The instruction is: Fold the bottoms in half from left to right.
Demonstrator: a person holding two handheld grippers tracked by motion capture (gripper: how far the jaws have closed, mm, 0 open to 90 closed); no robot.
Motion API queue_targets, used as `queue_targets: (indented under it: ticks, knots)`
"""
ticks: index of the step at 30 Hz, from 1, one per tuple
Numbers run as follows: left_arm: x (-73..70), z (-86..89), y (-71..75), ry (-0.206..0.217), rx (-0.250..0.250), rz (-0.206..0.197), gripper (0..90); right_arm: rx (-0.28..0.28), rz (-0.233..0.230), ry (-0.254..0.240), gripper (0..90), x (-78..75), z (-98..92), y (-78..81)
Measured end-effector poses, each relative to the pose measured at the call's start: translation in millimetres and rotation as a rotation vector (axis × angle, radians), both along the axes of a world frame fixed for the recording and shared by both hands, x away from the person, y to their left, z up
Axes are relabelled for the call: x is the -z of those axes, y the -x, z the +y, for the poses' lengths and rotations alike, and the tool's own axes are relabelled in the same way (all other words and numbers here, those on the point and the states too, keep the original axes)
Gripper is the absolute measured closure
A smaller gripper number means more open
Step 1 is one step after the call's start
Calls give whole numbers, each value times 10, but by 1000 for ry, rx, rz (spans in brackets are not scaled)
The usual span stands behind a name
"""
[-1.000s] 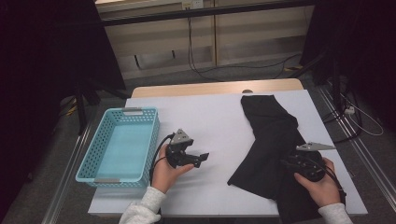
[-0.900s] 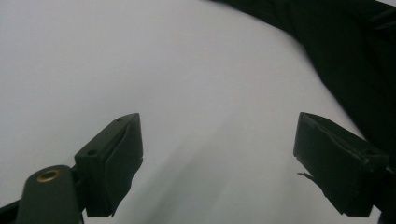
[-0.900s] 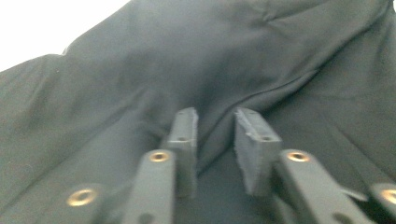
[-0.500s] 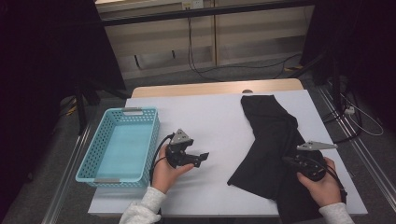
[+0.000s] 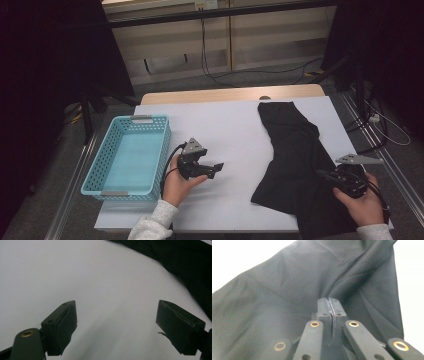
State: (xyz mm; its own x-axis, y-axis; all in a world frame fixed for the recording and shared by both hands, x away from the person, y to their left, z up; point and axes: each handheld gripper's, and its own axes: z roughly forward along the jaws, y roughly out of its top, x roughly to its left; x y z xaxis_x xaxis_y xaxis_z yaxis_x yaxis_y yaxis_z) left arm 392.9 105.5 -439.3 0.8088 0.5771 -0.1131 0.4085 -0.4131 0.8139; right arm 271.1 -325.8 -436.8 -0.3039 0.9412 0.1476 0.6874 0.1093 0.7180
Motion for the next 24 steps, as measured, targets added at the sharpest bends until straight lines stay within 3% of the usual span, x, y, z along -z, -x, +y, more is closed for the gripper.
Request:
queue_targets:
  ticks: [16,22,24]
  knots:
    - [7,-8,-6,-5,3,-4,169,37,37,-5,890,34,-368,199]
    - [21,-25,-4,-6,4,2,169,92,42,3,888,40,-552,207]
    - [21,-29,-7,-12,9,-5,169,109,40,27,885,47,-580,199]
